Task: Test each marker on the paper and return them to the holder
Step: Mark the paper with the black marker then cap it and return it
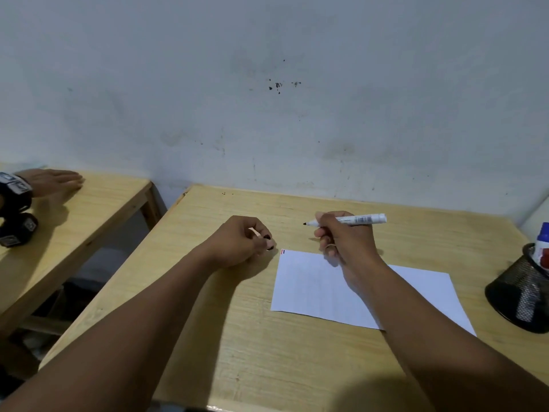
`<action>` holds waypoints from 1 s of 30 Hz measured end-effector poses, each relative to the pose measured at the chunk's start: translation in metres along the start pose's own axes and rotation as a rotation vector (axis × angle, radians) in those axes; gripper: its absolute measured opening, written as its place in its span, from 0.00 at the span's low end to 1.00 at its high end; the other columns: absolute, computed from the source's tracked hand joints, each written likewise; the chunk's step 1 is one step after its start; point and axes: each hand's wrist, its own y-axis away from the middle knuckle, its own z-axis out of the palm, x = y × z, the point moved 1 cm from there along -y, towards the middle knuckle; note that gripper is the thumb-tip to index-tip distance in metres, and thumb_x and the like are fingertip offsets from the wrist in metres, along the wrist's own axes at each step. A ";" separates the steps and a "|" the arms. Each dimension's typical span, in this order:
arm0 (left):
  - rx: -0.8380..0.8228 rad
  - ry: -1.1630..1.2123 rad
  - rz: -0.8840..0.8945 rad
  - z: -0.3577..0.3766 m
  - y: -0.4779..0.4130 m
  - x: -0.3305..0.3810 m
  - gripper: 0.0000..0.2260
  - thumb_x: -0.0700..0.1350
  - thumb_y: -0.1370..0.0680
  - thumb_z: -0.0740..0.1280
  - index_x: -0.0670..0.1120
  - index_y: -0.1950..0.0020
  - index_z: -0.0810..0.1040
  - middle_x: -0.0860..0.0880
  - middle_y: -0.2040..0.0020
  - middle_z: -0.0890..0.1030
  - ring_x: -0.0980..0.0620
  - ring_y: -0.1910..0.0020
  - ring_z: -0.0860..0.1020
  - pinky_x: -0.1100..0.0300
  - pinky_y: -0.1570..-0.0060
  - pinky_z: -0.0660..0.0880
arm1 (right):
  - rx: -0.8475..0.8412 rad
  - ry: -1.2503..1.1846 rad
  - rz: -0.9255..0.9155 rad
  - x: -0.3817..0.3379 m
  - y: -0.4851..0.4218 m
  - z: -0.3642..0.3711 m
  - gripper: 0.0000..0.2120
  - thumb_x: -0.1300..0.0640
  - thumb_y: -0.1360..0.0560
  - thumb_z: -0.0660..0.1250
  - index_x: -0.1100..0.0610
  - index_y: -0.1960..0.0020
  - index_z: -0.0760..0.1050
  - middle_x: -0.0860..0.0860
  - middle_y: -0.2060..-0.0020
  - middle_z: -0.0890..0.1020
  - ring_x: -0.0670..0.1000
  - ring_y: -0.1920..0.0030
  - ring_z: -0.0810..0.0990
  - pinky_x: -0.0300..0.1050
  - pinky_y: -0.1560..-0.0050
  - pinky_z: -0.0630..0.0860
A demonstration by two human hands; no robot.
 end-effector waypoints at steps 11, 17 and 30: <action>-0.134 0.527 0.058 0.059 -0.040 0.110 0.06 0.44 0.22 0.73 0.43 0.47 0.84 0.50 0.59 0.85 0.51 0.62 0.81 0.59 0.58 0.73 | -0.072 -0.059 0.003 -0.108 0.019 -0.102 0.08 0.59 0.23 0.65 0.62 0.54 0.80 0.59 0.65 0.85 0.53 0.70 0.82 0.44 0.67 0.71; -0.269 0.618 0.082 0.115 -0.051 0.163 0.07 0.45 0.23 0.73 0.44 0.47 0.85 0.50 0.58 0.85 0.51 0.62 0.82 0.58 0.57 0.74 | 0.064 -0.101 -0.077 -0.129 0.033 -0.158 0.07 0.59 0.23 0.68 0.63 0.54 0.80 0.57 0.67 0.85 0.50 0.73 0.81 0.41 0.71 0.72; -0.363 0.697 0.113 0.165 -0.044 0.208 0.02 0.42 0.23 0.72 0.45 0.54 0.84 0.49 0.61 0.84 0.53 0.64 0.81 0.59 0.59 0.74 | 0.038 -0.157 -0.160 -0.142 0.045 -0.192 0.06 0.62 0.22 0.70 0.63 0.56 0.81 0.59 0.66 0.86 0.49 0.70 0.84 0.38 0.70 0.78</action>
